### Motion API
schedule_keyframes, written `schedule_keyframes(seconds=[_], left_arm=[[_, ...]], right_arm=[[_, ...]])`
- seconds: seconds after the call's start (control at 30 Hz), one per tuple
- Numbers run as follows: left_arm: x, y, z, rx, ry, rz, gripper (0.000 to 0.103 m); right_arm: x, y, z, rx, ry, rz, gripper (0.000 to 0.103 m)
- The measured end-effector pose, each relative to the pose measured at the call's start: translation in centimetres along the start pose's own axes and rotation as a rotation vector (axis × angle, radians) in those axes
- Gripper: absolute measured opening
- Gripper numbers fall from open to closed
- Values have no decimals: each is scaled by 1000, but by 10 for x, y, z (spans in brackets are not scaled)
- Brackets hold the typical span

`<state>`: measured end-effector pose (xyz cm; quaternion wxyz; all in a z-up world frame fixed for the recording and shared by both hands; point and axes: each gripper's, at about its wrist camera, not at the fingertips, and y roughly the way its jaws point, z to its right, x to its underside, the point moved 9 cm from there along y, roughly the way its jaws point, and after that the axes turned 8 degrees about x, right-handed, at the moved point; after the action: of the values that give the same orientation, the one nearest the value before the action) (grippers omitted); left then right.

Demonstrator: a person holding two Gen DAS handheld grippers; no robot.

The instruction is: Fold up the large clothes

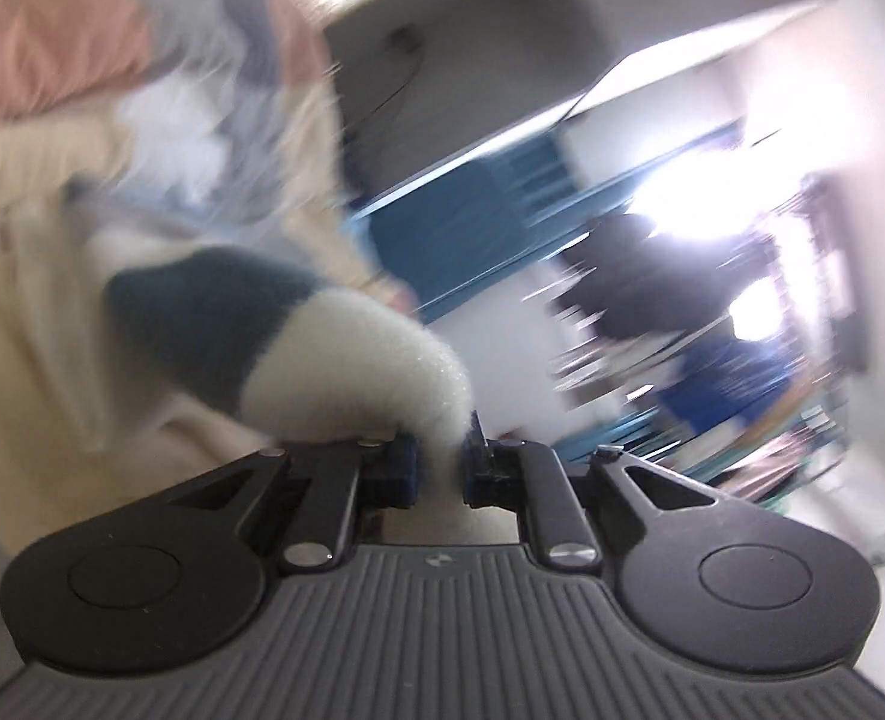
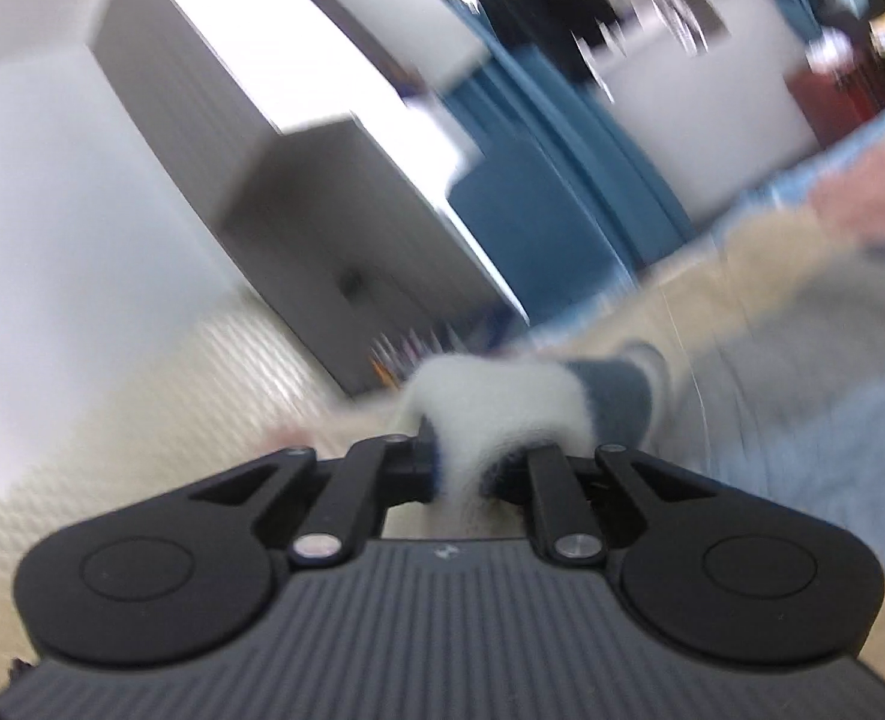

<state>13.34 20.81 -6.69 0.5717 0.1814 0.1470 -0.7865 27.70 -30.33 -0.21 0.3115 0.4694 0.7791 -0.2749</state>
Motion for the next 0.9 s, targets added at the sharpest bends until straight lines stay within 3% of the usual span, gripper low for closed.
schedule_keyframes(seconds=[0.1,0.23,0.37,0.47,0.63,0.9], left_arm=[[-21,-26,36,133,5,85,15],[-36,-30,54,157,23,112,16],[-24,-4,23,19,12,36,16],[-9,30,-14,-114,5,-67,17],[10,83,-49,-234,94,-165,21],[14,156,-92,-264,73,-193,24]], right_arm=[[-21,-46,-26,-93,-57,86,12],[-28,-83,-42,-206,-50,66,12],[-14,-62,-16,-120,10,-74,13],[4,-29,20,25,69,-208,13],[41,20,86,226,178,-373,14],[84,69,137,338,180,-453,15]])
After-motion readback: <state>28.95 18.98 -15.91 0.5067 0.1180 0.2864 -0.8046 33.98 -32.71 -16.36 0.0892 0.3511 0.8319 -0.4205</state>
